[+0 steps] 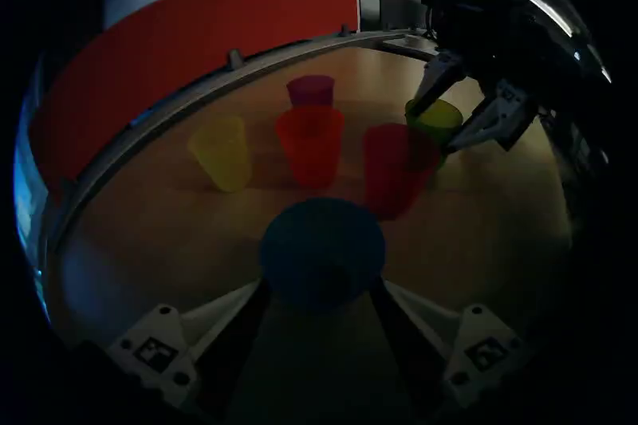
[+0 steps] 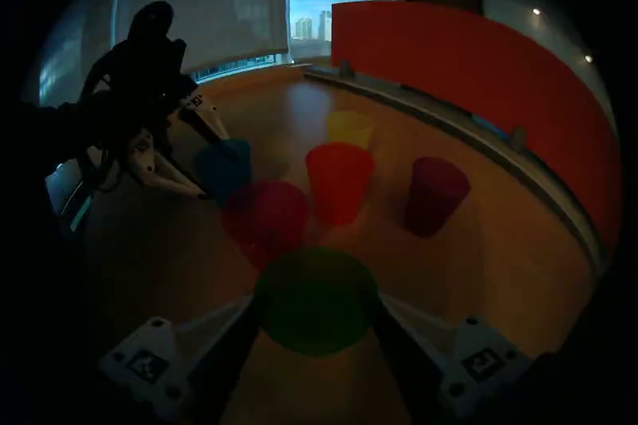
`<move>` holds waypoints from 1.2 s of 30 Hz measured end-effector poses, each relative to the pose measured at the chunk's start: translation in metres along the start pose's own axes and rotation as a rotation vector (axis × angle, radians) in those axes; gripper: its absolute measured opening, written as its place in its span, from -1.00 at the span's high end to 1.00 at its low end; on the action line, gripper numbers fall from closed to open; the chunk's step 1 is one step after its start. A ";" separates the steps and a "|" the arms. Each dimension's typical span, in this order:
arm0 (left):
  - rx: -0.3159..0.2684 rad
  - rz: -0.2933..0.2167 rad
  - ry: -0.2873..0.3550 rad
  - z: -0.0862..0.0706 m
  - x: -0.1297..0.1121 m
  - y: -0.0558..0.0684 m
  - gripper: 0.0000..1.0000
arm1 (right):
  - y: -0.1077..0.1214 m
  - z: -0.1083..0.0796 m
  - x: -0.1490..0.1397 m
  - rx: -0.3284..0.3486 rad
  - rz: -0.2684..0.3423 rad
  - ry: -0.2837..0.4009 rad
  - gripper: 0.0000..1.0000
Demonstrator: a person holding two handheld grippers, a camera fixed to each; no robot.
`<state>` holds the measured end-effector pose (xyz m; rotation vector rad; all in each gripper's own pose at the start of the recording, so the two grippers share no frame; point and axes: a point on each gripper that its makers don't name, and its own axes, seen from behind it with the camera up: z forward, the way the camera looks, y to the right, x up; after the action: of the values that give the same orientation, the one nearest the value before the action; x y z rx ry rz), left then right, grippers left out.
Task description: Pour water
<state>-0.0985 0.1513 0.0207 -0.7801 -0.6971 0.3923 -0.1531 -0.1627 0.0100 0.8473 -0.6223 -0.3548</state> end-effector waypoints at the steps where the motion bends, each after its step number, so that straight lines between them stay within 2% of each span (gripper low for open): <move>1: 0.000 -0.002 0.000 0.000 -0.001 0.000 -0.77 | 0.000 0.000 -0.001 -0.001 0.001 0.000 -0.89; 15: -0.010 -0.005 -0.012 -0.003 -0.007 0.007 -0.78 | 0.001 0.000 -0.007 -0.004 0.017 0.008 -0.97; 24: -0.001 -0.012 -0.017 -0.008 -0.013 0.005 -0.78 | 0.004 -0.005 -0.013 -0.028 0.028 0.001 -1.00; 36: 0.044 -0.055 0.012 -0.030 -0.022 -0.001 -0.78 | 0.002 -0.031 -0.028 -0.074 0.060 0.015 -1.00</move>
<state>-0.0934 0.1235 -0.0029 -0.7202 -0.6952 0.3517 -0.1548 -0.1282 -0.0141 0.7585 -0.6160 -0.3145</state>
